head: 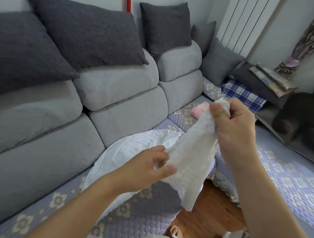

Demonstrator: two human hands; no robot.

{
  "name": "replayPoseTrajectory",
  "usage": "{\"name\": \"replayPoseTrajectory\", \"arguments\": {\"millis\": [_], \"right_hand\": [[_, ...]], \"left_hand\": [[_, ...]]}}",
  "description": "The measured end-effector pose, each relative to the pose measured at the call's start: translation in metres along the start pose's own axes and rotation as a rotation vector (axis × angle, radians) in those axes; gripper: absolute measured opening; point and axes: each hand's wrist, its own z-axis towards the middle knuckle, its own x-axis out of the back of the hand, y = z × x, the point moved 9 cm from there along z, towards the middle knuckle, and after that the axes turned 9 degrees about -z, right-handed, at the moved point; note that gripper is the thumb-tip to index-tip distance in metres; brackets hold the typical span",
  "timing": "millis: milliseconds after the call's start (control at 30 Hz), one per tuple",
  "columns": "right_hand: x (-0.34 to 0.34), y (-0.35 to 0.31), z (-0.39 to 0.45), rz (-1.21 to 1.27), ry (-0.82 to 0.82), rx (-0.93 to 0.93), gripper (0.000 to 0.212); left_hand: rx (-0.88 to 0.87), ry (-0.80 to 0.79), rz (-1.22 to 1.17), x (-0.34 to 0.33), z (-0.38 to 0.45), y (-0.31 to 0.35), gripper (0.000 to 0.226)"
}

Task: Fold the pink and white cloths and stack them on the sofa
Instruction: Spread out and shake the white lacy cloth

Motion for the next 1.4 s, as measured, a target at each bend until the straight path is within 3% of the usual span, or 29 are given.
{"name": "replayPoseTrajectory", "arguments": {"millis": [200, 367, 433, 500, 567, 633, 700, 867, 933, 1000, 1100, 1133, 1233, 1300, 1400], "right_hand": [[-0.001, -0.001, -0.001, -0.05, -0.004, 0.053, 0.033], [0.018, 0.011, 0.006, -0.013, 0.174, -0.014, 0.027], [0.025, 0.014, 0.01, 0.002, 0.239, -0.031, 0.031], [0.033, 0.014, 0.016, 0.014, 0.302, -0.034, 0.037], [0.038, 0.007, 0.023, -0.019, 0.338, 0.001, 0.038], [0.037, -0.01, 0.031, -0.085, 0.353, 0.089, 0.033], [0.032, -0.038, 0.041, -0.172, 0.379, 0.205, 0.026], [0.044, -0.127, 0.087, -0.258, 0.515, 0.445, 0.029], [0.059, -0.169, 0.098, -0.178, 0.603, 0.563, 0.023], [0.06, -0.2, 0.102, -0.101, 0.608, 0.688, 0.017], [0.031, -0.215, 0.118, -0.364, 0.446, 0.75, 0.018], [0.033, -0.212, 0.129, -0.375, 0.446, 0.703, 0.019], [0.06, -0.2, 0.155, -0.088, 0.479, 0.408, 0.02], [0.058, -0.198, 0.158, -0.084, 0.406, 0.357, 0.026], [0.053, -0.197, 0.157, -0.068, 0.302, 0.362, 0.03]], "left_hand": [[-0.072, -0.039, 0.066, 0.004, -0.011, 0.0, 0.041], [-0.245, 0.253, 0.226, 0.031, -0.02, 0.012, 0.043], [-0.248, 0.379, 0.098, 0.042, -0.028, 0.013, 0.028], [-0.141, 0.418, -0.156, 0.048, -0.031, 0.006, 0.013], [-0.047, 0.381, -0.392, 0.047, -0.032, 0.001, 0.013], [-0.013, 0.286, -0.461, 0.046, -0.026, 0.006, 0.018], [-0.001, 0.276, -0.364, 0.06, -0.015, 0.018, 0.024], [-0.12, 0.469, -0.22, 0.141, 0.018, 0.109, 0.02], [-0.184, 0.487, 0.032, 0.163, 0.022, 0.164, 0.008], [-0.21, 0.562, 0.401, 0.183, 0.022, 0.206, 0.021], [-0.219, 0.753, 0.759, 0.211, 0.021, 0.232, 0.027], [-0.284, 0.754, 0.744, 0.207, 0.021, 0.237, 0.023], [-0.5, 0.653, 0.494, 0.178, 0.02, 0.254, 0.01], [-0.435, 0.678, 0.316, 0.184, 0.024, 0.251, 0.009], [-0.158, 0.591, -0.26, 0.2, 0.033, 0.216, 0.012]]}}
